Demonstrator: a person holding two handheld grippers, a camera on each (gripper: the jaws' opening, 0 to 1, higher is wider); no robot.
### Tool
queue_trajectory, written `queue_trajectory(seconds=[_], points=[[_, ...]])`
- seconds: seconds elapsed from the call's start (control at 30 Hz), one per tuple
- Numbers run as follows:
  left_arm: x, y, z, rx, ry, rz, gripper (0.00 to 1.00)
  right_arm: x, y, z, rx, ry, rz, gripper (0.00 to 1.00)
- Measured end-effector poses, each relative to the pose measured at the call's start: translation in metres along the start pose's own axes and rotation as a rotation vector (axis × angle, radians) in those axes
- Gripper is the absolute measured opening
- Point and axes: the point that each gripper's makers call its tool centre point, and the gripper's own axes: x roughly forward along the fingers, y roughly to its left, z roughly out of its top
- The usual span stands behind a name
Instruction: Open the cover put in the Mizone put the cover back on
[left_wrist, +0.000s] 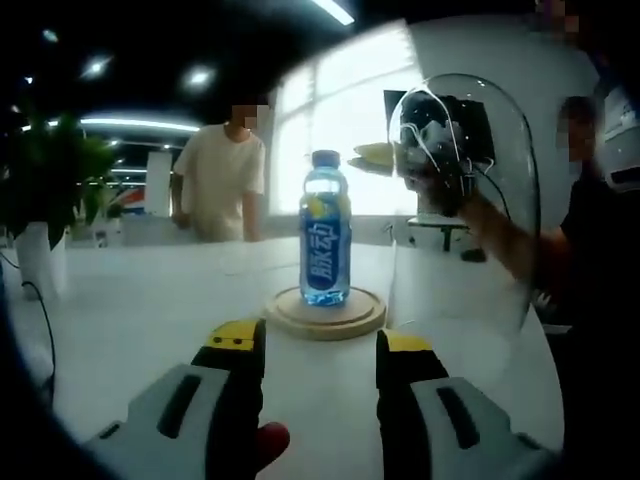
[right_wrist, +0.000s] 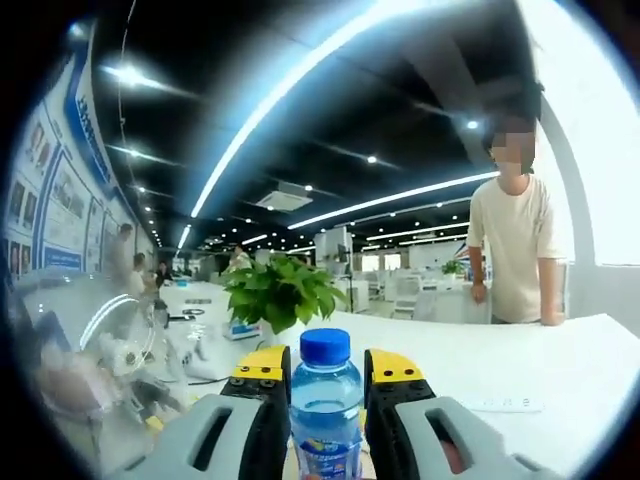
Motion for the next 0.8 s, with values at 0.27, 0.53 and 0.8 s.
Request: queue_trajectory(seconds=[0.27,0.53,0.8], points=[[-0.001,0.002,0.000,-0.004,-0.002,0.009,0.36,-0.018,-0.002,-0.006,-0.005,0.004,-0.020,0.22],[-0.001,0.003,0.000,-0.002,-0.001,0.012,0.37,-0.039,-0.006,-0.019,0.003,0.009,-0.048,0.22],[-0.002,0.002,0.002,0.004,-0.011,0.012,0.37,-0.072,-0.017,-0.051,0.016,0.050,-0.106,0.22]])
